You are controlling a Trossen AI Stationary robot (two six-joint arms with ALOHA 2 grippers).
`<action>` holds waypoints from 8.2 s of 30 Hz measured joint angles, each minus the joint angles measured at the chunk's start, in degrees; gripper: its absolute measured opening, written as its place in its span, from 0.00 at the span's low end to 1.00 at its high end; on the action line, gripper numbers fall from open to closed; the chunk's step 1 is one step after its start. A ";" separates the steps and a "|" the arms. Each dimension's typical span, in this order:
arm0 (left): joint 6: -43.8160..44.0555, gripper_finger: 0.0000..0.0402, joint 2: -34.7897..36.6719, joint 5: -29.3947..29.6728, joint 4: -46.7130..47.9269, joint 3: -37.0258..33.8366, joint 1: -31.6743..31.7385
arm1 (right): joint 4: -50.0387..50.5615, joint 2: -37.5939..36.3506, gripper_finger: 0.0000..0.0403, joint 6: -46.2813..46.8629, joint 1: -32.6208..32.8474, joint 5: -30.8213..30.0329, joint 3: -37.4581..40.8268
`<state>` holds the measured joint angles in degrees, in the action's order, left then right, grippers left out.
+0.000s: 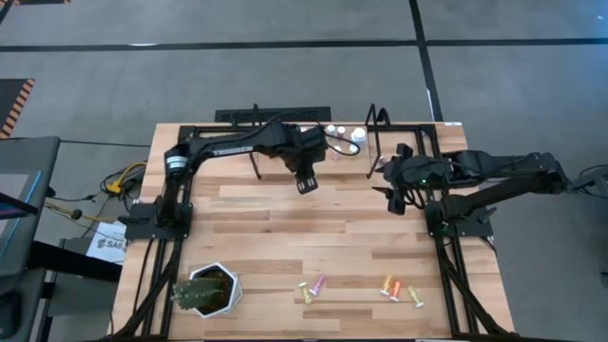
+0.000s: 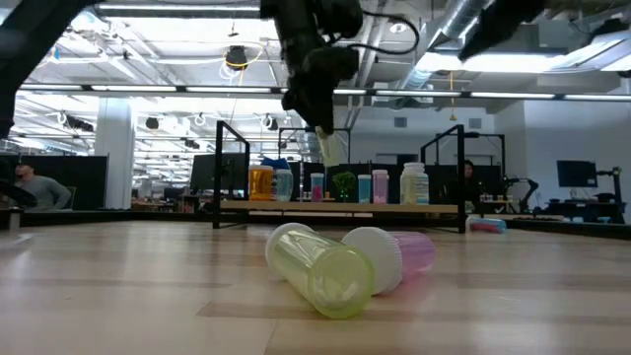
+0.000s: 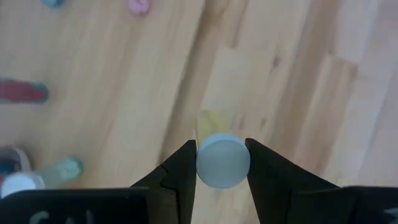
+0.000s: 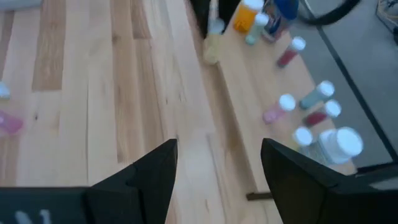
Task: Pick and place medicine bottles onto shelf by color
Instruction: Put the yellow pill bottle on the shelf
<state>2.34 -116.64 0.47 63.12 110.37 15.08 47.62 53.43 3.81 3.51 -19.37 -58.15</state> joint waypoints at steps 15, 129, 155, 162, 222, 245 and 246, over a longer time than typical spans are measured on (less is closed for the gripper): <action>-2.62 0.27 -5.44 0.00 4.90 4.04 10.33 | -17.63 -9.01 0.63 -8.56 -7.57 2.53 16.37; 4.87 0.39 -5.38 4.35 5.79 -3.45 10.41 | -31.18 -9.95 0.63 -6.79 -15.90 6.29 27.59; 8.97 0.46 -0.98 15.31 20.85 10.23 -8.82 | -31.22 -9.95 0.63 -6.79 -15.90 6.28 27.59; 12.83 0.46 -0.92 16.44 21.87 6.53 -17.75 | -31.22 -9.95 0.63 -6.79 -15.89 6.29 27.59; -34.13 0.58 -1.64 -1.73 -39.74 -30.03 -38.95 | -31.22 -9.95 0.63 -6.79 -15.89 6.27 27.59; -32.81 0.22 -4.11 -6.98 -39.66 -29.86 -37.69 | -31.45 -9.96 0.63 -6.79 -15.90 6.29 27.59; -32.39 0.20 -4.13 -6.99 -39.63 -29.83 -37.68 | -31.46 -9.95 0.63 -6.79 -15.89 6.28 27.59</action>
<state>-30.04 -120.77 -6.52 23.49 80.53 -22.60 16.16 43.48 -2.98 -12.38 -13.09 -30.57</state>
